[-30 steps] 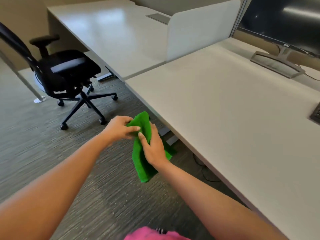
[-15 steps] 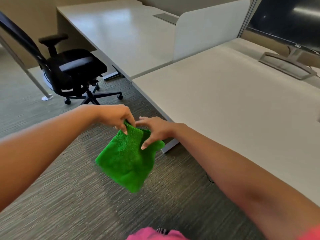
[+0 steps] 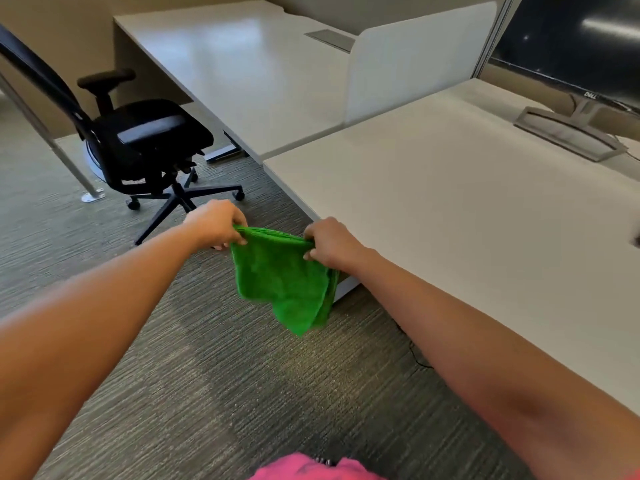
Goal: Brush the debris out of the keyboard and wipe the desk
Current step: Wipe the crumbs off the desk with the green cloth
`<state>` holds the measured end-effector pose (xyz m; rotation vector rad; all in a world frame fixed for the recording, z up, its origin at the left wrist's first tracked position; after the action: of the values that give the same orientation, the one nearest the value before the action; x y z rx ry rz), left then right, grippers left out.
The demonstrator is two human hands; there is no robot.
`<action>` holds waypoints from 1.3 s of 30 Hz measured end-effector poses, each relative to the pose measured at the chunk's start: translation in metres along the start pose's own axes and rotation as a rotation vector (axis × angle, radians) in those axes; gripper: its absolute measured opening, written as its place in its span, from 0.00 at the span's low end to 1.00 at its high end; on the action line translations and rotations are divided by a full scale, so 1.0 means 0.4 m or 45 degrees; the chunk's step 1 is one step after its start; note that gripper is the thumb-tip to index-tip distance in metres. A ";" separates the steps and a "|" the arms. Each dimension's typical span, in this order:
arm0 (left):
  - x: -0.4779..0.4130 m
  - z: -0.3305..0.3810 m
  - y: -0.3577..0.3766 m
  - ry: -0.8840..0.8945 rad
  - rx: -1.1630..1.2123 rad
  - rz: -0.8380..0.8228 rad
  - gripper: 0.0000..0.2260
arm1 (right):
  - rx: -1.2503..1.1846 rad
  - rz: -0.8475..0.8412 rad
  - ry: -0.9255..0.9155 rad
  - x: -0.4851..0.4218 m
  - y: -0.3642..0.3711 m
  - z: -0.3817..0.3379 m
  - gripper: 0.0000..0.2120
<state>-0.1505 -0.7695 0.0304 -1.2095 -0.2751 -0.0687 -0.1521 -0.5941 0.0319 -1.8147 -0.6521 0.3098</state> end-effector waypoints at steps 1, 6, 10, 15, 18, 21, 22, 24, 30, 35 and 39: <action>-0.002 0.006 0.005 -0.015 0.014 -0.064 0.04 | -0.024 -0.051 -0.012 0.001 0.008 -0.008 0.17; -0.007 0.011 0.003 -0.132 0.103 -0.134 0.04 | -0.070 0.067 0.129 0.006 -0.020 0.016 0.18; -0.023 0.007 0.006 -0.206 0.295 -0.107 0.03 | -0.127 0.045 0.168 0.014 -0.023 0.021 0.20; 0.003 0.022 0.030 -0.269 0.314 -0.299 0.03 | -0.186 0.032 0.243 0.018 -0.028 0.036 0.19; -0.013 0.026 0.022 -0.255 0.294 -0.197 0.05 | -0.192 -0.024 0.242 0.022 -0.019 0.036 0.20; -0.017 0.041 0.023 -0.277 0.348 -0.195 0.05 | -0.175 0.026 0.276 0.025 -0.030 0.050 0.20; -0.013 0.045 0.030 -0.285 0.386 -0.249 0.04 | -0.159 0.014 0.273 0.025 -0.028 0.053 0.20; -0.001 0.053 0.038 -0.313 0.408 -0.305 0.03 | -0.148 0.033 0.293 0.031 -0.030 0.066 0.19; -0.049 0.063 0.021 -0.284 0.359 -0.072 0.04 | -0.060 0.076 0.335 0.029 -0.046 0.082 0.15; -0.076 0.082 -0.015 -0.188 0.565 0.138 0.05 | -0.027 0.151 0.325 0.043 -0.068 0.098 0.04; -0.080 0.086 -0.049 -0.145 0.620 0.130 0.07 | -0.142 0.202 0.345 0.054 -0.082 0.105 0.13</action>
<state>-0.1910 -0.7474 0.0514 -0.7416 -0.3075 0.1497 -0.1652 -0.5414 0.0507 -1.9757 -0.3422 0.1299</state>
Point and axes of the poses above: each hand's wrist, its own x-axis away from the middle knuckle, its own y-axis out of the palm, z = x × y, the point moved 7 cm from there along -x, towards the middle knuckle, and after that the axes turned 8 degrees about z, right-handed, at the moved point
